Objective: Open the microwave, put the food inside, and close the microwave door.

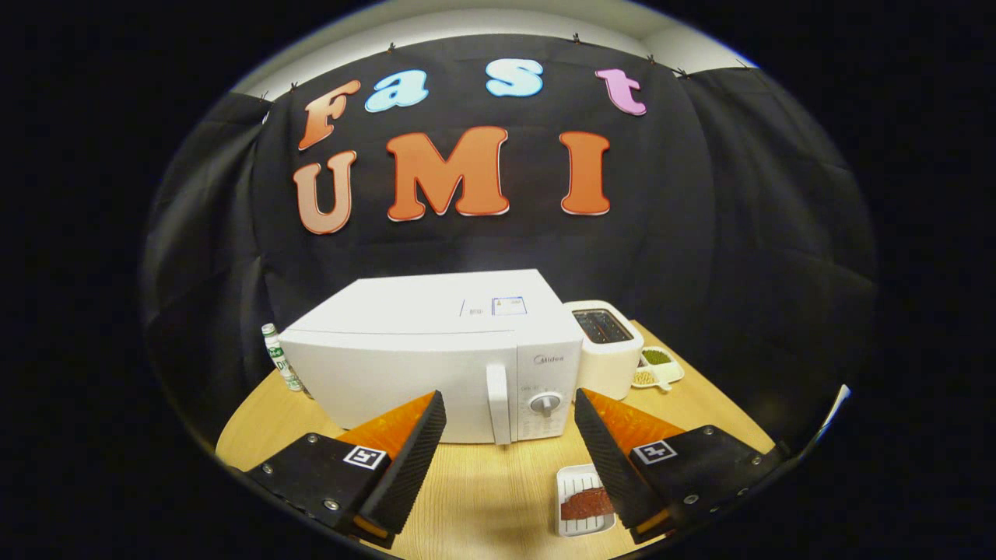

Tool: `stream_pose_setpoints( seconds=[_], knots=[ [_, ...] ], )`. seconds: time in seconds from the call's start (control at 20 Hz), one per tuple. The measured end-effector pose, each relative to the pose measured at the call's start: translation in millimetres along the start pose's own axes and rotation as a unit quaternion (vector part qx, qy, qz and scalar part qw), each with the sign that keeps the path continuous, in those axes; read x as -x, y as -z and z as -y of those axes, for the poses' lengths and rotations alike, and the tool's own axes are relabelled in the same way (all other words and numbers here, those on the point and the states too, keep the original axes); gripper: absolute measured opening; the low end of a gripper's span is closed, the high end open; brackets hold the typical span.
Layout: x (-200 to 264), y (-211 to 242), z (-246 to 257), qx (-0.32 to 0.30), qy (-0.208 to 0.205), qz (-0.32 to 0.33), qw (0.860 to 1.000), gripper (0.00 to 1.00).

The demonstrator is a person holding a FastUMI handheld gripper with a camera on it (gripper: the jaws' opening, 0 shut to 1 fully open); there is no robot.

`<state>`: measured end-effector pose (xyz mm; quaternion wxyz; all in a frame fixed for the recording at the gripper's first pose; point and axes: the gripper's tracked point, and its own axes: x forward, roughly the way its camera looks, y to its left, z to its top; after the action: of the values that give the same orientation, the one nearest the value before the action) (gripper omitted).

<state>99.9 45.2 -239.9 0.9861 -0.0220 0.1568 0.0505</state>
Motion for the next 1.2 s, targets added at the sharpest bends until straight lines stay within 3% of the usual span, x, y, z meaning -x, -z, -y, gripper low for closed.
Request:
stream_pose_setpoints(
  seconds=[0.25,0.45,0.5,0.75,0.9,1.2],
  knots=[
    [-49.9,39.6,1.5,0.014,0.000,-0.040,0.999,0.96],
    [-81.5,56.5,0.0,0.008,-0.003,-0.061,0.998,0.82],
    [-87.9,59.0,-2.0,0.005,-0.004,-0.064,0.998,0.75],
    [-109.9,65.9,-9.6,-0.001,-0.009,-0.078,0.997,0.65],
    [-117.0,68.5,-15.4,-0.014,-0.015,-0.085,0.996,0.36],
    [-117.8,67.1,-14.1,0.008,-0.005,-0.074,0.997,0.11]
  ],
)
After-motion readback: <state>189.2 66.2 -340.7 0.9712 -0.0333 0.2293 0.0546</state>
